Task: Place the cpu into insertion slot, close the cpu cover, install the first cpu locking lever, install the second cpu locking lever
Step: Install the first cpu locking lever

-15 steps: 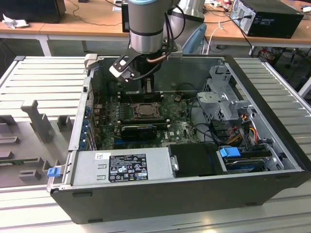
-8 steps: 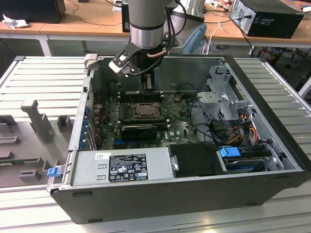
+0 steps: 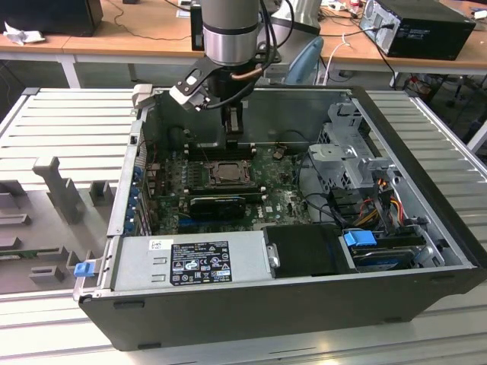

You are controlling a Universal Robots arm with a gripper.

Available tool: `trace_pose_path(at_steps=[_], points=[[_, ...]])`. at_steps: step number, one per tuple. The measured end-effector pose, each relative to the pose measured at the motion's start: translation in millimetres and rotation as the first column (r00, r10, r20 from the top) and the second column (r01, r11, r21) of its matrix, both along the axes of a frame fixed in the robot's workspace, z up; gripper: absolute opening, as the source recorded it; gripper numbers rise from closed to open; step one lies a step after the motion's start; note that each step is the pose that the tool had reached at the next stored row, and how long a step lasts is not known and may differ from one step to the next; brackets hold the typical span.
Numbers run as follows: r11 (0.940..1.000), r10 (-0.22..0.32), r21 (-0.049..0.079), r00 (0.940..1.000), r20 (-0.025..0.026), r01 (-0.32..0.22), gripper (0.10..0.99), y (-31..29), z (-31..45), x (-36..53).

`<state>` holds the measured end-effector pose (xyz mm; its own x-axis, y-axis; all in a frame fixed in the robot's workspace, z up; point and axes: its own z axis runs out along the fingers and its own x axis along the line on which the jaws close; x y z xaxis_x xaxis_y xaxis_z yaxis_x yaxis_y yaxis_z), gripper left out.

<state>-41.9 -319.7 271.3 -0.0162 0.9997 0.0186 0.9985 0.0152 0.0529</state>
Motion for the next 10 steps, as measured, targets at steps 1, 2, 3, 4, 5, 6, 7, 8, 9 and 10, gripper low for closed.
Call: trace_pose_path(at_steps=[1, 2, 3, 4, 5, 6, 7, 8, 9, 10], points=[[1.0000, 0.007, 0.000, 1.0000, -0.0001, -0.007, 0.106, 0.0, 0.0, 0.0], [0.9999, 0.016, 0.000, 0.9999, -0.0001, -0.016, 0.106, 0.0, 0.0, 0.0], [0.9996, 0.029, 0.000, 0.9996, -0.0002, -0.029, 0.106, 0.0, 0.1, 0.0], [0.9993, 0.037, 0.000, 0.9993, -0.0001, -0.037, 0.106, 0.0, 0.0, -0.1], [0.9988, 0.048, 0.000, 0.9988, 0.0000, -0.048, 0.106, 0.0, 0.0, -0.1], [0.9986, 0.052, 0.000, 0.9986, -0.0001, -0.052, 0.106, 0.0, 0.0, -0.2], [0.9984, 0.057, 0.000, 0.9984, -0.0001, -0.057, 0.106, 0.0, 0.0, -0.3], [0.9978, 0.066, 0.000, 0.9978, 0.0000, -0.066, 0.106, 0.0, 0.0, -0.4], [0.9975, 0.070, 0.000, 0.9975, -0.0001, -0.070, 0.106, 0.0, 0.0, -0.4], [0.9972, 0.075, 0.000, 0.9972, 0.0000, -0.075, 0.106, 0.0, 0.0, -0.4]])
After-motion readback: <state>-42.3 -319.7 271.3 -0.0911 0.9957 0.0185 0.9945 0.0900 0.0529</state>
